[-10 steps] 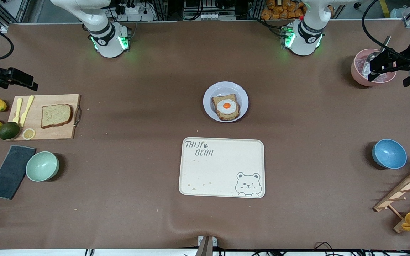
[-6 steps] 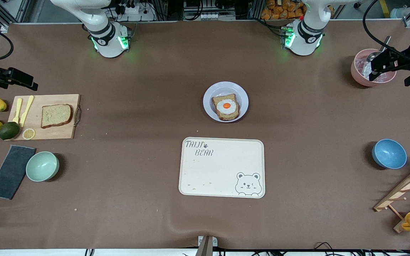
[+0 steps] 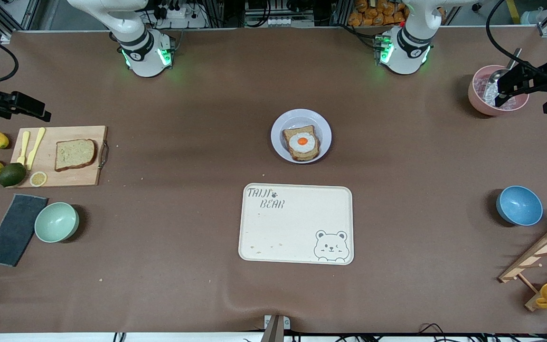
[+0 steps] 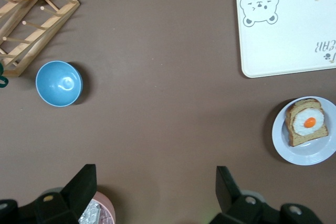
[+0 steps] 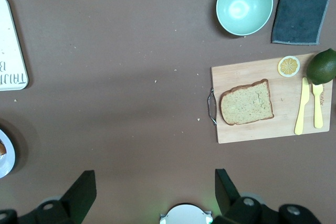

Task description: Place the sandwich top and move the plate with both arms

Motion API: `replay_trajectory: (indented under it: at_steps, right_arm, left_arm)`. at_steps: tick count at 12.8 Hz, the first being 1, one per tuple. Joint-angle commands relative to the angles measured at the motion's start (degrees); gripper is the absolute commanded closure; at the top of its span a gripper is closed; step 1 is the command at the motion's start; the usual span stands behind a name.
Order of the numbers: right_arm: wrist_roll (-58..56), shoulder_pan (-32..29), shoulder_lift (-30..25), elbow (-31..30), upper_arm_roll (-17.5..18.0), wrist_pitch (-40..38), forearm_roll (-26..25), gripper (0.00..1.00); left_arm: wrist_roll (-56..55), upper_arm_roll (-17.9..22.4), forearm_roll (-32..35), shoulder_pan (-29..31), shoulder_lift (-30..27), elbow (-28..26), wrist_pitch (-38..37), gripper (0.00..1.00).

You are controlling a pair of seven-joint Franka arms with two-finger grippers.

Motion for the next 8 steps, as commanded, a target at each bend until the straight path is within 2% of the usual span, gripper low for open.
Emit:
replay_trajectory:
  at_steps: [1,8]
  right_arm:
    - [-0.91,-1.69,2.4,0.17,-0.17,0.37,-0.89,0.0]
    - [-12.41,-10.3,13.73,-0.35,-0.08,8.8,-0.63,0.0]
  left_arm:
    - [1.03,-0.04,1.52,0.36,0.33,1.08,-1.3,0.0]
    - [0.68,-0.04,0.9,0.89,2.87,1.08,-0.77,0.0]
